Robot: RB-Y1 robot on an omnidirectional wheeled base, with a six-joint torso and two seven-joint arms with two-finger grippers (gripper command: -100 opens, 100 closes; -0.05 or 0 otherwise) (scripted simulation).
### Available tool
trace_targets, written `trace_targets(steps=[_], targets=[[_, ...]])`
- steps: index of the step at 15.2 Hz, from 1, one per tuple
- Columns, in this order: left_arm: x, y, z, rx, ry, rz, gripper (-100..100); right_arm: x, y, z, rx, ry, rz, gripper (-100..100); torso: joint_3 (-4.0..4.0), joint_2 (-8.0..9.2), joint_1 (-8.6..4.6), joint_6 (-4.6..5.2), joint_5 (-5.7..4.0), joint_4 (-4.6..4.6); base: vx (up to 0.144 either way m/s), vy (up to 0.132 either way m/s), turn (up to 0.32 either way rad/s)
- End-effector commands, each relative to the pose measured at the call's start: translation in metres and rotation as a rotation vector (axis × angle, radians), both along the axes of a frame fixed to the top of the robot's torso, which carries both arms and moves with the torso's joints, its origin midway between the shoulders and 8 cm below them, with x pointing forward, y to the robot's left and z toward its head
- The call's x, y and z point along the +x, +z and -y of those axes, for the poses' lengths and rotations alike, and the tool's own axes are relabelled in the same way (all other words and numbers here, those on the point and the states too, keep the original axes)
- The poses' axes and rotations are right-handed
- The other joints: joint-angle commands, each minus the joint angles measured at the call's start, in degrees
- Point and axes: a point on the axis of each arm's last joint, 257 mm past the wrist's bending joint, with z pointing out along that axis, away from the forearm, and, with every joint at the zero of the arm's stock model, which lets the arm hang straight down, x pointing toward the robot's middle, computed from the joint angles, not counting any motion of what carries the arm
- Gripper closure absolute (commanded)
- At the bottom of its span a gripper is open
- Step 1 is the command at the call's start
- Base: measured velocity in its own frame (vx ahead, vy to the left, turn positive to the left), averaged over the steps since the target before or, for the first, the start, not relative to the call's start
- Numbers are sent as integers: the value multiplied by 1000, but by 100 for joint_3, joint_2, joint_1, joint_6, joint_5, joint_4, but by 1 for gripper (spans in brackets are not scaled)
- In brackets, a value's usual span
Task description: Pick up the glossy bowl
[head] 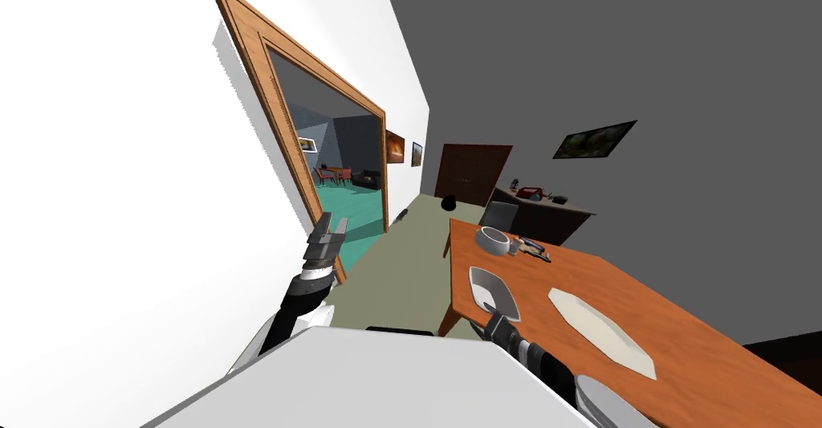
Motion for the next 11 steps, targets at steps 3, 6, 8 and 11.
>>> trace_targets(steps=[3,6,8,11], targets=[[0,0,0,0,0,0,0,-27,-21,39,-167,75,-63,-100,0,0,-3,0,0,0,79,48,70],[0,0,0,0,0,0,0,-38,-28,55,-230,107,-89,-100,-1,-3,-4,0,0,0,84,39,53],[0,0,0,0,0,0,0,-50,-33,70,-288,137,-113,-100,-2,-4,-10,-1,-2,-1,82,22,62],[0,0,0,0,0,0,0,-71,-42,97,-391,197,-160,-100,-1,-1,-12,1,-3,0,79,22,51]])
